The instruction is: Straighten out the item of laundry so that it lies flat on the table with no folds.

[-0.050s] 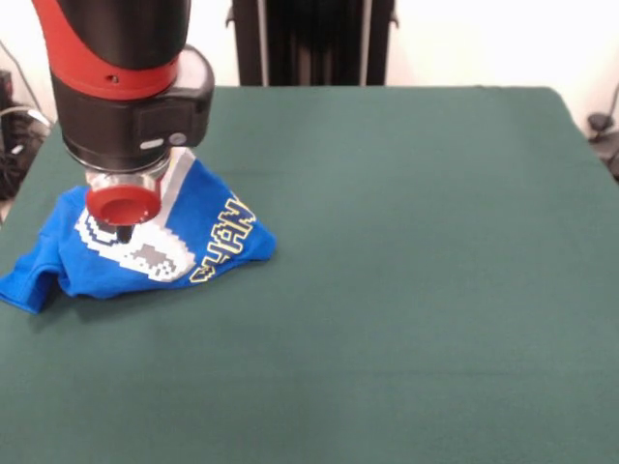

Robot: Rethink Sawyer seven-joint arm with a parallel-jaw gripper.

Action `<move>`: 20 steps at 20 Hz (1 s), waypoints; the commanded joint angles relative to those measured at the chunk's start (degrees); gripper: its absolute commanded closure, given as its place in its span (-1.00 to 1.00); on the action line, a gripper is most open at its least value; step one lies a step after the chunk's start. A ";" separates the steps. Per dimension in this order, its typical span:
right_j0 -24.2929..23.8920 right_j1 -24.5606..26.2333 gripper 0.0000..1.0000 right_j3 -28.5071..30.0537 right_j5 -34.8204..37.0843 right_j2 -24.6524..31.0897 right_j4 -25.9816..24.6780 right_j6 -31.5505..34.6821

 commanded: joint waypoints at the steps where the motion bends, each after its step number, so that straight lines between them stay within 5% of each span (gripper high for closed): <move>1: 4.75 -2.80 1.00 3.87 3.92 3.04 4.64 19.51; 12: 5.16 0.69 1.00 6.02 -2.22 3.36 4.94 17.87; 20: 5.38 -3.49 1.00 14.26 -6.39 4.57 5.21 14.26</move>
